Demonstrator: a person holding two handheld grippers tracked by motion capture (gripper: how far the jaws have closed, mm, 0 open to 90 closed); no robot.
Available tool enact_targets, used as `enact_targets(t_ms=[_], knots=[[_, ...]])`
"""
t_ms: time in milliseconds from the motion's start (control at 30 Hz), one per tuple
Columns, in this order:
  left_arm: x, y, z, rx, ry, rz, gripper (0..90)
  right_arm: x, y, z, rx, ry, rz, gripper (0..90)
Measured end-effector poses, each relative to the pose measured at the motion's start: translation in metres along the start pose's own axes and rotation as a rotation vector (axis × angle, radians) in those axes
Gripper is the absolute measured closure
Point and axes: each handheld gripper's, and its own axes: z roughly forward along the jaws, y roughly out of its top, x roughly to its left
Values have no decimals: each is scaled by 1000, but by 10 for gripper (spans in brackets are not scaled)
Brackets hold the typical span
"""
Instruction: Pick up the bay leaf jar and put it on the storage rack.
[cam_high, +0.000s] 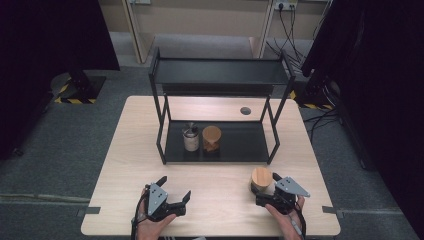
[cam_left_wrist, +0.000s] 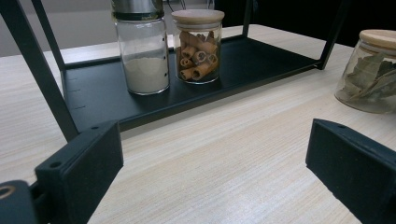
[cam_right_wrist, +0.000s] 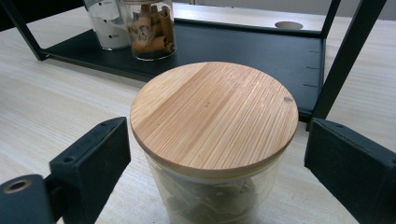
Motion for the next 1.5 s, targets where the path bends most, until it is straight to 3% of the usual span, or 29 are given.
enact_targets(t_ms=[300, 533, 667, 1200, 1500], knots=[[0, 0, 0, 0, -1, 1, 31, 0, -1, 6, 17, 7, -9, 140], [0, 0, 0, 0, -1, 0, 33, -3, -1, 9, 29, 17, -1, 236], [0, 0, 0, 0, -2, 0, 33, 1, 1, 8, 29, 2, -23, 248], [0, 0, 0, 1, -1, 1, 33, 5, 5, 1, -10, -11, -32, 253], [0, 0, 0, 1, 1, 0, 33, 9, 19, 8, -34, 4, -61, 253]])
